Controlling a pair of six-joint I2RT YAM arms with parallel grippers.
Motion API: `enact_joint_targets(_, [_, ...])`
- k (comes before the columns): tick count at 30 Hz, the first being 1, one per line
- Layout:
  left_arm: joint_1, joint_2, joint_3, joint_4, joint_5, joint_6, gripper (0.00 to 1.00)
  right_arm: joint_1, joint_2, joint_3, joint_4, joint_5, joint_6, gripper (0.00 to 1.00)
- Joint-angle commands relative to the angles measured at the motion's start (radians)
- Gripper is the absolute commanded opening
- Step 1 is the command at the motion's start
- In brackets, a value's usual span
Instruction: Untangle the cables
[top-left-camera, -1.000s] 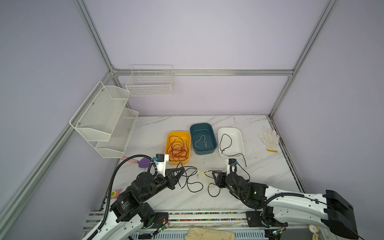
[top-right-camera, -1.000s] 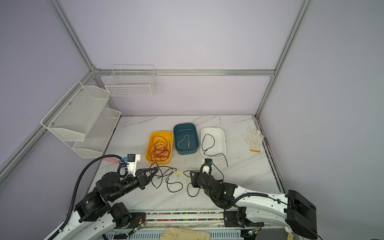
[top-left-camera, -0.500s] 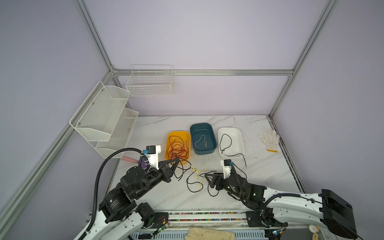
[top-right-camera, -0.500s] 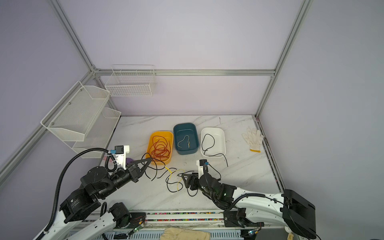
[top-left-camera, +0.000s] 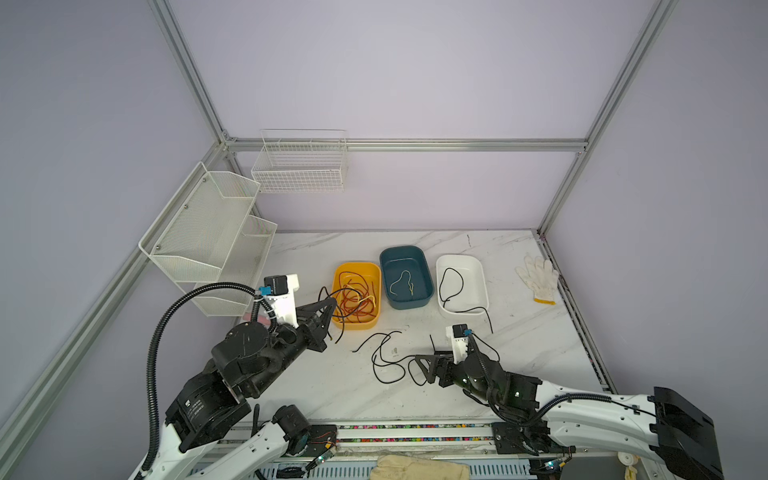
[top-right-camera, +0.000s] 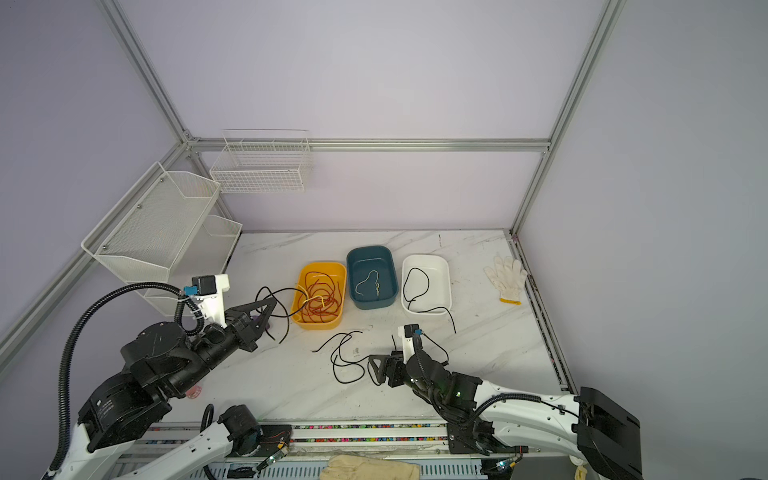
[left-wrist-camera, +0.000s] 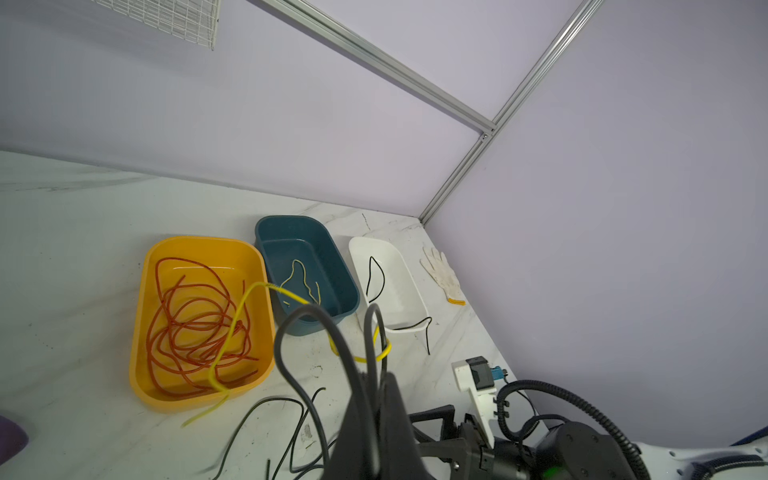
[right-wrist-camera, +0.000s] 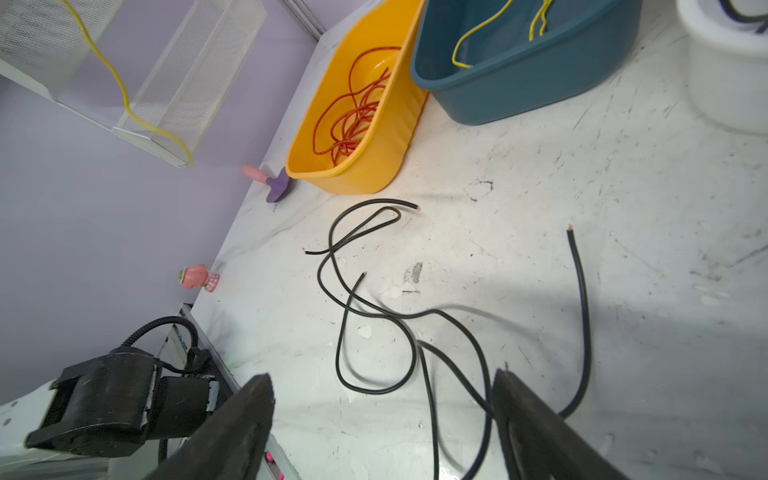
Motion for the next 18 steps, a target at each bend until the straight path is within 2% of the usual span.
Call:
enact_joint_targets(1, [0.004,0.039,0.073,-0.004,-0.005,0.06,0.0,-0.005,0.007,-0.017,-0.023,-0.017,-0.016,0.86])
enact_joint_targets(4, [0.004,0.05,0.089,0.006,0.013,0.072,0.0,-0.006,0.068,-0.021,0.019,-0.031,-0.009,0.86])
enact_joint_targets(10, [0.005,0.05,0.118,-0.022,0.01,0.103,0.0,-0.005,0.243,0.087,-0.116,0.06,0.048,0.86])
enact_joint_targets(14, [0.004,0.054,0.13,-0.068,0.01,0.137,0.0,-0.005,0.309,0.098,-0.08,0.049,0.064,0.85])
enact_joint_targets(18, [0.003,0.054,0.13,-0.121,0.009,0.204,0.0,-0.005,0.373,0.112,-0.056,0.059,0.074,0.77])
